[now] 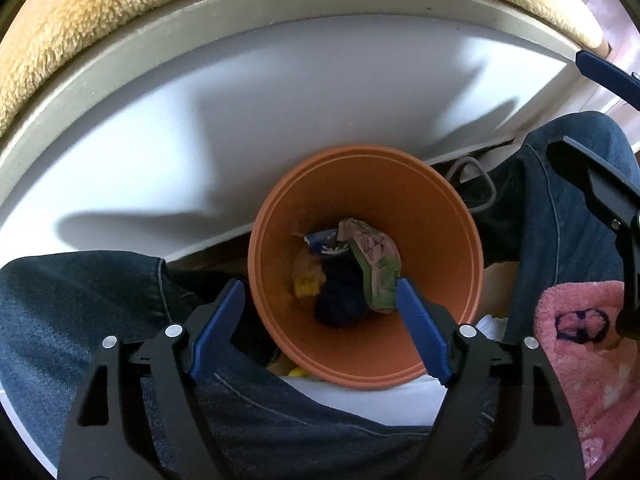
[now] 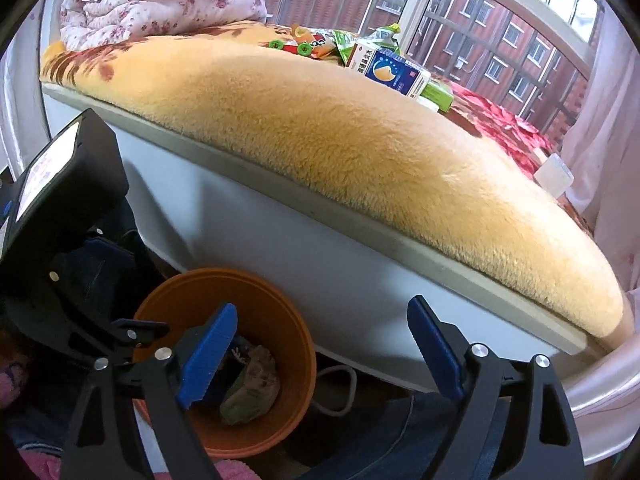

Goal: Collect trash
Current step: 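Move the left tool back to the bed and grasp the red toy car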

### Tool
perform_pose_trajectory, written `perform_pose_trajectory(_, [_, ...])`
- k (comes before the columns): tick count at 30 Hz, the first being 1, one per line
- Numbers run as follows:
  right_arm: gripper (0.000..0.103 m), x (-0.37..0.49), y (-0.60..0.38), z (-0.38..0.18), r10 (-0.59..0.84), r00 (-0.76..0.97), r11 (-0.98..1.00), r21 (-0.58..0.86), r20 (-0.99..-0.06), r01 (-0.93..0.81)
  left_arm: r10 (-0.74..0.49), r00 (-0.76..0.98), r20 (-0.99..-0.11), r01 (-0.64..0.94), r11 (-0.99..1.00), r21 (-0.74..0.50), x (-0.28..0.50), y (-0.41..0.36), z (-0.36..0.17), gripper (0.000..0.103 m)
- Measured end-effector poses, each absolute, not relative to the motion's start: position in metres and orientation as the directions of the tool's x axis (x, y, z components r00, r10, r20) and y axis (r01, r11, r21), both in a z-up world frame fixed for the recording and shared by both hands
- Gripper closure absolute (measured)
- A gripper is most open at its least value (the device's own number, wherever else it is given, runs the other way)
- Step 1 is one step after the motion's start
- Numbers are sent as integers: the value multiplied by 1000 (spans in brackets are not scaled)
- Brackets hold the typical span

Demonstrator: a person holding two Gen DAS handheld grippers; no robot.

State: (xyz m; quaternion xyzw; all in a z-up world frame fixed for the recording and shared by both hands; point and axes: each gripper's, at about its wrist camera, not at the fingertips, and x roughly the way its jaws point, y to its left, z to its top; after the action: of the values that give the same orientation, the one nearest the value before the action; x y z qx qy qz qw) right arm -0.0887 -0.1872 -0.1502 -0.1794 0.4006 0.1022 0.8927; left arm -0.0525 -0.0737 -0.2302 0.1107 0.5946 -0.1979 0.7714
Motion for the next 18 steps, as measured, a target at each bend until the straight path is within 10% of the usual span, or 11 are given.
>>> perform_pose_trajectory(18, [17, -86, -199, -153, 32, 636, 933, -205, -771, -295, -178, 223, -958, 433, 899, -66, -53, -72, -225, 26])
